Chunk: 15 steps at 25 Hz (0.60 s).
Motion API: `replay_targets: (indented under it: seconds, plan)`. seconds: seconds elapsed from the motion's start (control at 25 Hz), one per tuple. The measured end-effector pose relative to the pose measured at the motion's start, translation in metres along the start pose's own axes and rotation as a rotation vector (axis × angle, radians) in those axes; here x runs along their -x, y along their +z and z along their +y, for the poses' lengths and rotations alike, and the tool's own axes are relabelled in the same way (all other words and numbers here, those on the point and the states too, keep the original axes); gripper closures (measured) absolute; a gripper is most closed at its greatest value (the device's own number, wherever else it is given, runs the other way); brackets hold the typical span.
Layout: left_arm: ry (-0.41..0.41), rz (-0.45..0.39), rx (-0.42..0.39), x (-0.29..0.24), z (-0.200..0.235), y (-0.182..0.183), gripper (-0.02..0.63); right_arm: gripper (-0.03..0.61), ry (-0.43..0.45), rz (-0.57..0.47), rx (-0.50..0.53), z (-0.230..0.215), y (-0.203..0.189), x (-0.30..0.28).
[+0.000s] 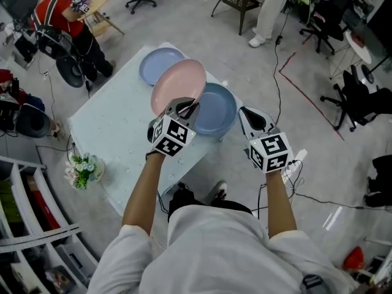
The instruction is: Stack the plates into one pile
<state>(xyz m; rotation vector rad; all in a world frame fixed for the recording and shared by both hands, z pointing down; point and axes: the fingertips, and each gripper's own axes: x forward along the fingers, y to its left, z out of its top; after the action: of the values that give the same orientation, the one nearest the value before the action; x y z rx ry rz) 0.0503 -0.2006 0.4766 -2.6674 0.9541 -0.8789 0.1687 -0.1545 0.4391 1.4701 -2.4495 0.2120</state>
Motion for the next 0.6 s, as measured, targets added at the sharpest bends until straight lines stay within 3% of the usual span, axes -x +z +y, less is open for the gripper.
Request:
replay_targets:
  seconds: [0.2,0.4,0.6]
  plan:
    - [-0.061,0.049,-0.078,-0.045,-0.048,0.005,0.566,0.566,-0.027,0.014,-0.01,-0.028,-0.02,0.034]
    - [-0.115,0.117,-0.109,-0.082,-0.085,-0.01,0.563,0.566,-0.051,0.03,-0.038,-0.049,-0.043,0.057]
    - [-0.126,0.17,-0.192,-0.104,-0.104,-0.029,0.56,0.566,-0.059,0.038,-0.062,-0.058,-0.058,0.063]
